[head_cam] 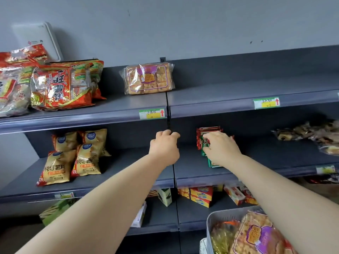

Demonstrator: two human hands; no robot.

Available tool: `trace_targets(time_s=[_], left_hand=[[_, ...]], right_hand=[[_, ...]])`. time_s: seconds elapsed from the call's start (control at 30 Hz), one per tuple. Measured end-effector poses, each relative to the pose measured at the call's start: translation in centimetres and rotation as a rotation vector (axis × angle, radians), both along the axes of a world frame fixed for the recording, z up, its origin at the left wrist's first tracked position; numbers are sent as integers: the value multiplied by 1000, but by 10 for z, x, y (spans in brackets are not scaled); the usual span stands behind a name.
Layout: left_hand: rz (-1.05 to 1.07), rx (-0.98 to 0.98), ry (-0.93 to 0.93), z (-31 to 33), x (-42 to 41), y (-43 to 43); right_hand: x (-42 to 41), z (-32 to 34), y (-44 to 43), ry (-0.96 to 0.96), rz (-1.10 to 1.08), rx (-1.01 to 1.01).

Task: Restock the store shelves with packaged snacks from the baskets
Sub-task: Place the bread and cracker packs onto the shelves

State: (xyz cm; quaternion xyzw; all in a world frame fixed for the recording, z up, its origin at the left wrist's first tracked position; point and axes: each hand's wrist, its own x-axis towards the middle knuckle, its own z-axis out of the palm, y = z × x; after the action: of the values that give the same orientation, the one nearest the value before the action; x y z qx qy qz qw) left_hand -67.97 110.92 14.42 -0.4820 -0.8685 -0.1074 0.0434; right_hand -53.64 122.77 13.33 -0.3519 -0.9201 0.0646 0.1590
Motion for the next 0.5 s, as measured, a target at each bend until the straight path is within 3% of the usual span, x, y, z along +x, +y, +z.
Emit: trace_targets(time_s=[0.5], left_hand=[[-25, -328, -57, -56, 72, 67]], right_hand=[[103, -81, 64, -196, -51, -212]])
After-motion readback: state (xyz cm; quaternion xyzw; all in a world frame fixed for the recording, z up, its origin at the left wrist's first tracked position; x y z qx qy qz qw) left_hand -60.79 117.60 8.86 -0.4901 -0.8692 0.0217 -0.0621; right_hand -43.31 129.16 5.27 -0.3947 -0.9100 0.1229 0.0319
